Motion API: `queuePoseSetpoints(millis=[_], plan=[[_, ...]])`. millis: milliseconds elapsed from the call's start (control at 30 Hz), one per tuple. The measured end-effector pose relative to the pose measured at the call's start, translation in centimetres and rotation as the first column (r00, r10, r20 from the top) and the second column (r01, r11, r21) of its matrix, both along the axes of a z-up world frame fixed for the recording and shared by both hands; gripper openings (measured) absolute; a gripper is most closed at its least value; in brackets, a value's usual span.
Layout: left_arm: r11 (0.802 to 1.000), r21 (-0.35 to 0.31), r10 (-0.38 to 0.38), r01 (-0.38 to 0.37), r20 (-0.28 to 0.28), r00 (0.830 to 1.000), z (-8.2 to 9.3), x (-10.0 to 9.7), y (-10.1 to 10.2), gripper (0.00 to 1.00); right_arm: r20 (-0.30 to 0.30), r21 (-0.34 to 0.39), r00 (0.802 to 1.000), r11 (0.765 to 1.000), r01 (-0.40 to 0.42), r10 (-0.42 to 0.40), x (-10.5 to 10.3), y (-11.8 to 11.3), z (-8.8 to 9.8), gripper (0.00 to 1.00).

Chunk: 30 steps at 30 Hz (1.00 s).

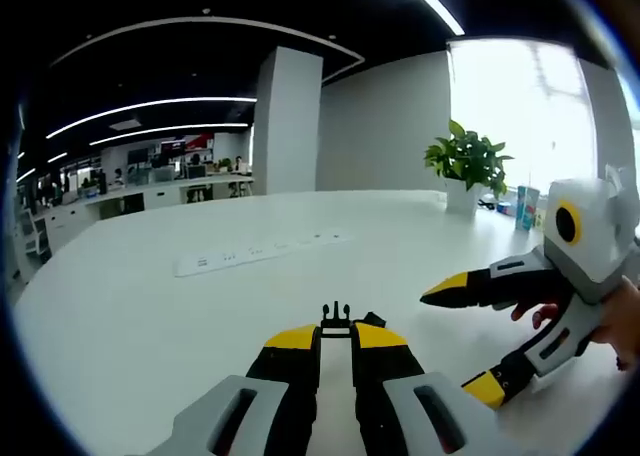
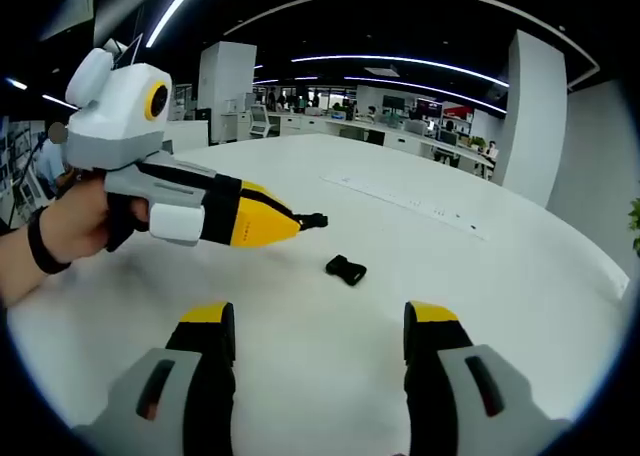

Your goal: Snap the two parts of the plastic buckle together until the buckle closes and remains connected.

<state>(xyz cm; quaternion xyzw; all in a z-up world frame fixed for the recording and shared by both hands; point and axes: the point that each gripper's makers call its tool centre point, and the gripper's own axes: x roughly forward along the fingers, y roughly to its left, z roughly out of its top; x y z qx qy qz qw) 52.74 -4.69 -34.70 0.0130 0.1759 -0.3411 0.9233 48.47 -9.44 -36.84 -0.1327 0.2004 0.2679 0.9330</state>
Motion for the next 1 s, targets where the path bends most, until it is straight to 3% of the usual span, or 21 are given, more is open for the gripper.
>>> queuePoseSetpoints(millis=[100,400,600,1000], plan=[[1.000,0.024,-0.008,0.008,0.007,1.000,0.2,-0.4,0.0,0.10,0.003,-0.001,1.000,1.000,-0.001,0.001,0.0,0.0,0.0,0.69],[0.997,-0.066,-0.037,0.034,-0.044,0.998,2.6,-2.3,0.2,0.10,0.001,0.000,1.000,1.000,-0.002,0.002,0.0,0.1,0.0,0.68],[0.998,-0.043,-0.045,0.044,-0.022,0.999,3.7,-3.1,0.8,0.10,-0.001,0.006,1.000,1.000,0.000,0.000,0.0,0.1,0.0,0.68],[0.995,-0.085,-0.055,0.054,-0.013,0.998,5.6,-3.9,1.1,0.10,0.000,0.007,1.000,1.000,-0.002,0.002,0.1,0.1,0.0,0.68]])
